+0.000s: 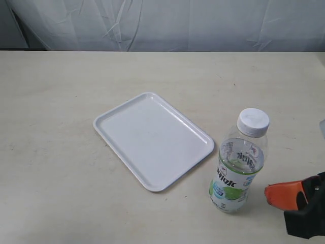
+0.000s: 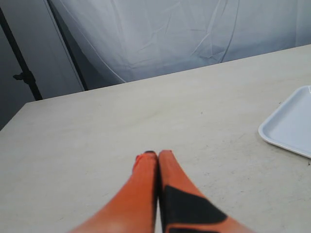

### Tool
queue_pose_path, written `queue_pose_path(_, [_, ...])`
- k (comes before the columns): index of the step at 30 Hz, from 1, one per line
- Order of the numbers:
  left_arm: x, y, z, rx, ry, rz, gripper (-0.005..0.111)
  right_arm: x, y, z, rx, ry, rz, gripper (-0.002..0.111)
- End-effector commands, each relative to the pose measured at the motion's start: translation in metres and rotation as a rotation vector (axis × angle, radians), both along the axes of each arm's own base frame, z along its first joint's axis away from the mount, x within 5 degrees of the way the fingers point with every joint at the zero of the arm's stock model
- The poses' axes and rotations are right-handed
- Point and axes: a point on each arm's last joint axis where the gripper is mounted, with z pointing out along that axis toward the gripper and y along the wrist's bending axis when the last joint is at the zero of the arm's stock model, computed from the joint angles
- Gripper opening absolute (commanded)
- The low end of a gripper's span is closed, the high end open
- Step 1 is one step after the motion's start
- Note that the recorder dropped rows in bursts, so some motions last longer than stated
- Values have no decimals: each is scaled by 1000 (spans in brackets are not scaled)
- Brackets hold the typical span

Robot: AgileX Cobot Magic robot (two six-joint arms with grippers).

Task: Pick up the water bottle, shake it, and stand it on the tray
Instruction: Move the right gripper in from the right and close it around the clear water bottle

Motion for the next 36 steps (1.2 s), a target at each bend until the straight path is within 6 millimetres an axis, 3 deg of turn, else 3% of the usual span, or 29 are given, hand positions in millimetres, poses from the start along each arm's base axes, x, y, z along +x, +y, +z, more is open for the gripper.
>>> queue_pose_path(1, [0,0,0,-6,-11,-3,0,6,5,-7,-27,22,33,-1])
queue_pose_path(10, [0,0,0,-6,-11,-3,0,26,10,-19,-72,58,-33,-1])
queue_pose_path(12, [0,0,0,-6,-11,-3,0,26,11,-22,-87,90,-23,4])
queue_pose_path(15, [0,0,0,-6,-11,-3,0,28,12,-25,-97,102,-25,27])
queue_pose_path(19, [0,0,0,-6,-11,-3,0,33,12,-24,-92,61,-49,72])
queue_pose_path(21, [0,0,0,-6,-11,-3,0,35,12,-24,-92,40,-57,84])
queue_pose_path(31, [0,0,0,-6,-11,-3,0,46,13,-20,-105,-109,-49,86])
queue_pose_path(36, [0,0,0,-6,-11,-3,0,50,16,-27,-112,-73,-40,86])
